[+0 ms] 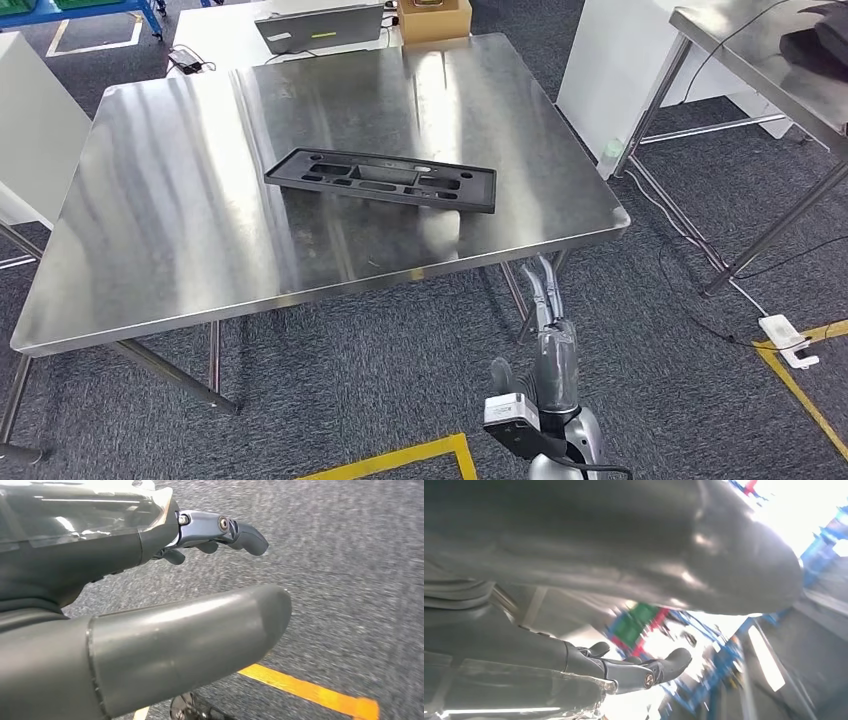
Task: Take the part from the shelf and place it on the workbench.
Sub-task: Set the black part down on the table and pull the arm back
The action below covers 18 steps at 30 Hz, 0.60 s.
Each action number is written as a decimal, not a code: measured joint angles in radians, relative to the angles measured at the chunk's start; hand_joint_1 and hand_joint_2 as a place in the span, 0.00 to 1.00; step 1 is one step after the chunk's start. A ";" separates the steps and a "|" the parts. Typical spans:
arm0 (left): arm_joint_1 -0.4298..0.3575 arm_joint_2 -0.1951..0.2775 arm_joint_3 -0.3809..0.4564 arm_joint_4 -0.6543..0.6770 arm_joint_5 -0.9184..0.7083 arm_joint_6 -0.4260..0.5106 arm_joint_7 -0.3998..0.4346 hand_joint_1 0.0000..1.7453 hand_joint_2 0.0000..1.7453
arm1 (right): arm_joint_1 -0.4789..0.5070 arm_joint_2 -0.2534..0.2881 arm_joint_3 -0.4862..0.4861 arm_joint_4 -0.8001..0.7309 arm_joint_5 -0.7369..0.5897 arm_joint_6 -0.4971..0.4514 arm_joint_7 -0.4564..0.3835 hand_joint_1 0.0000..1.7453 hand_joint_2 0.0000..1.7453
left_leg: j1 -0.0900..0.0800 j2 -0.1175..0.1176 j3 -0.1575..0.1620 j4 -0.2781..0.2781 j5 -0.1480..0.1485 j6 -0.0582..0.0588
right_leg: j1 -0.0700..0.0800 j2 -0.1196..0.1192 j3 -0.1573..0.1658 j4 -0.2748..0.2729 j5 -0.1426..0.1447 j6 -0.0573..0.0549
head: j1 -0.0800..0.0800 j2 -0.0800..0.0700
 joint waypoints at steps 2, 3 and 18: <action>-0.001 0.001 0.002 -0.001 -0.008 0.005 0.000 0.00 0.00 | 0.000 0.000 -0.002 0.043 0.001 0.031 0.032 0.00 0.00 | -0.005 0.001 0.103 -0.145 0.012 0.016 | 0.004 0.000 -0.015 0.006 0.012 0.008 | 0.001 0.000; -0.001 0.002 0.004 -0.001 -0.013 0.007 0.001 0.00 0.00 | -0.003 0.002 -0.003 0.072 0.007 0.045 0.055 0.00 0.00 | -0.008 0.001 0.134 -0.195 0.006 0.021 | 0.005 -0.002 -0.019 0.006 0.018 0.014 | 0.001 0.000; 0.000 -0.010 0.054 -0.002 -0.058 0.053 0.053 0.00 0.00 | -0.254 0.015 -0.195 1.122 -0.035 0.125 0.326 0.00 0.00 | -0.008 0.013 -0.016 -0.223 0.146 0.021 | -0.027 0.010 0.100 0.018 -0.078 0.085 | 0.008 0.000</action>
